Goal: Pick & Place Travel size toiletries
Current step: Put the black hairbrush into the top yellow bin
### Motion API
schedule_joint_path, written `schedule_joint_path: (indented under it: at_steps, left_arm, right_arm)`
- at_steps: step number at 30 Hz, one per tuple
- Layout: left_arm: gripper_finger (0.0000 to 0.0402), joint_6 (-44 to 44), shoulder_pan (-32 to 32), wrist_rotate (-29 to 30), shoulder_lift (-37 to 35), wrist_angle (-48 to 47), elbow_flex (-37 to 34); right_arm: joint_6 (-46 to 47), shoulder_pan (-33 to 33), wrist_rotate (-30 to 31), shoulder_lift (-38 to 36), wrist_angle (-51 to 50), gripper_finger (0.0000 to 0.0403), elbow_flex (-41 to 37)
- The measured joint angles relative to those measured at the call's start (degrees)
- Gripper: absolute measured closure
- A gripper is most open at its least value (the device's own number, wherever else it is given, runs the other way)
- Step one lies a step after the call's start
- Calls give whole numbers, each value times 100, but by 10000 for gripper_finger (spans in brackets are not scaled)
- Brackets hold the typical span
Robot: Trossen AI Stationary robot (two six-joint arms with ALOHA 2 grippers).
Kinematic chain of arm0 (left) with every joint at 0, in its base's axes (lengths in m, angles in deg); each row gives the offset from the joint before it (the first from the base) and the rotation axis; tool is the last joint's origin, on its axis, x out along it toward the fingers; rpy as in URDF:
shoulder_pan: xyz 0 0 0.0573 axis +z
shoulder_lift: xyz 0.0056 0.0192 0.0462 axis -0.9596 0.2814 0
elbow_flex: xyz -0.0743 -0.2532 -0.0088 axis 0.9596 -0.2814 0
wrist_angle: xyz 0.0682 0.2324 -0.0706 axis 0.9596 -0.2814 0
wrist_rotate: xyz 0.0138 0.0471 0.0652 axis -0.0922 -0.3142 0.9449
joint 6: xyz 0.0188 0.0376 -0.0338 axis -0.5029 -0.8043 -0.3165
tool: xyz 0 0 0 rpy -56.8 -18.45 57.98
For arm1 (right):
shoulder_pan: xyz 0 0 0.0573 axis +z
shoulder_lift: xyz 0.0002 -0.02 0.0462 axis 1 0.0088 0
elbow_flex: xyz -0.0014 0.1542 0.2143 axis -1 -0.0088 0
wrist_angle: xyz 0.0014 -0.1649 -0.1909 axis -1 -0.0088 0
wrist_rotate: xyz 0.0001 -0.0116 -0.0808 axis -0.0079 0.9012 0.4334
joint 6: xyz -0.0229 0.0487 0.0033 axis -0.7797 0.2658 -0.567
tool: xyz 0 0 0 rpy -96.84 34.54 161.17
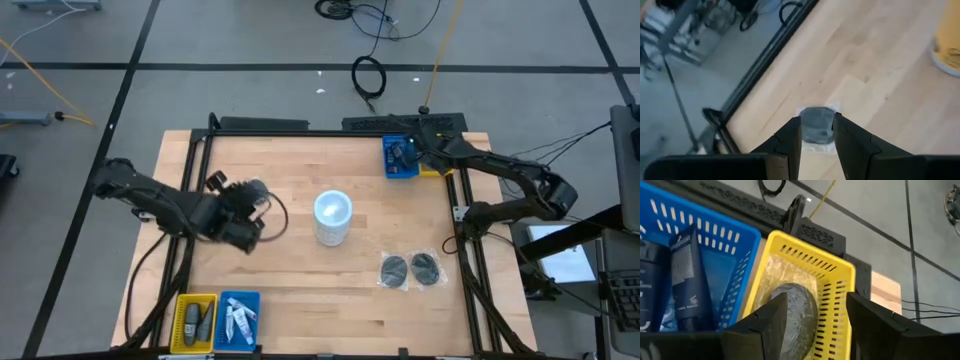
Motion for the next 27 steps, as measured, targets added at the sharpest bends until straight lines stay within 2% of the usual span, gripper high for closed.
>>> schedule_joint_path:
  at_steps: [3, 9, 15, 22, 27]
  left_arm:
    - [289, -287, 402, -291, -613, 641, -763]
    - [289, -1068, 1391, -1188, -1688, 2578, -2324]
    - [289, -1339, 2747, -2337, -1945, 3532, -3556]
    - [289, -2138, 3998, -3142, -1922, 4632, -4073]
    - [289, -2604, 4702, -3728, -1891, 4767, -4073]
  right_arm:
    - [2, 8, -84, -230, 10, 205, 0]
    - [20, 169, -140, -531, 114, 205, 0]
    - [-15, 536, -142, -636, 355, 205, 0]
    - [-133, 861, -142, -636, 708, 213, 0]
    - [-236, 984, -140, -636, 719, 213, 0]
